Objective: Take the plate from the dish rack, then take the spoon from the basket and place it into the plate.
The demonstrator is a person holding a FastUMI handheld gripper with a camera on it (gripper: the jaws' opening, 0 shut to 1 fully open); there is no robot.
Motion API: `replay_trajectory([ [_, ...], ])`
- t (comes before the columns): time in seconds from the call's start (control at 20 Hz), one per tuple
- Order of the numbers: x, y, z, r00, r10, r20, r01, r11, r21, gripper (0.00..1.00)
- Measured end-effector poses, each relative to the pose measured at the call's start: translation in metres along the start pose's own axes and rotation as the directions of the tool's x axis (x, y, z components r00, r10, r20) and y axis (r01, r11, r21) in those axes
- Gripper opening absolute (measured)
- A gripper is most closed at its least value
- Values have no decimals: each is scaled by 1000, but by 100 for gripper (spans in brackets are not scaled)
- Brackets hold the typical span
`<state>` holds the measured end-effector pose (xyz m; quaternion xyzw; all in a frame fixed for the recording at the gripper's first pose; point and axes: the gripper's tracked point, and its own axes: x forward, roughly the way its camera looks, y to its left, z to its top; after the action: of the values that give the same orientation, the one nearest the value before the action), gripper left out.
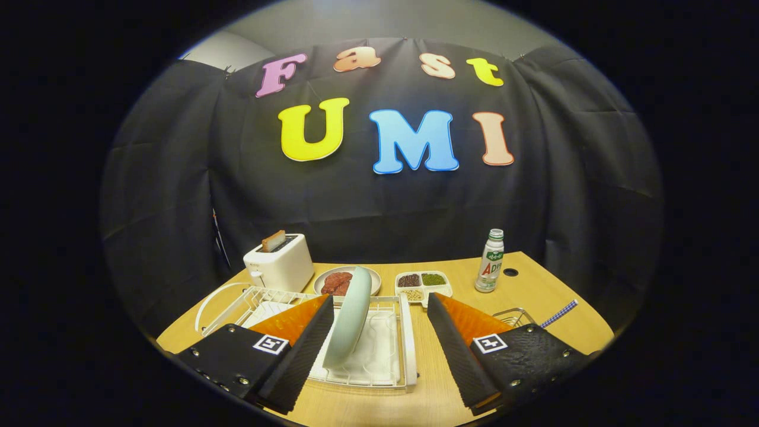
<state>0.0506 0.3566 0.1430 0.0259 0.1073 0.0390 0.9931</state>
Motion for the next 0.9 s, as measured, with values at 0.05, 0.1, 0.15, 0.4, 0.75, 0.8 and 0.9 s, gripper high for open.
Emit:
replay_trajectory([
  [0.05, 12, 5, -4, 1000, 6, -21, -6, 1000, 7, 98],
  [0.1, 23, 7, -8, 999, 8, -47, -7, 1000, 14, 98],
  [0.15, 33, 8, -13, 997, 4, -74, -3, 1000, 19, 97],
  [0.4, 75, 15, -33, 983, 18, -185, -10, 999, 44, 99],
  [0.75, 104, 29, -72, 938, 50, -342, -25, 997, 76, 86],
  [0.8, 108, 32, -76, 932, 54, -359, -28, 997, 78, 79],
  [0.9, 113, 34, -83, 920, 51, -389, -20, 996, 82, 78],
])
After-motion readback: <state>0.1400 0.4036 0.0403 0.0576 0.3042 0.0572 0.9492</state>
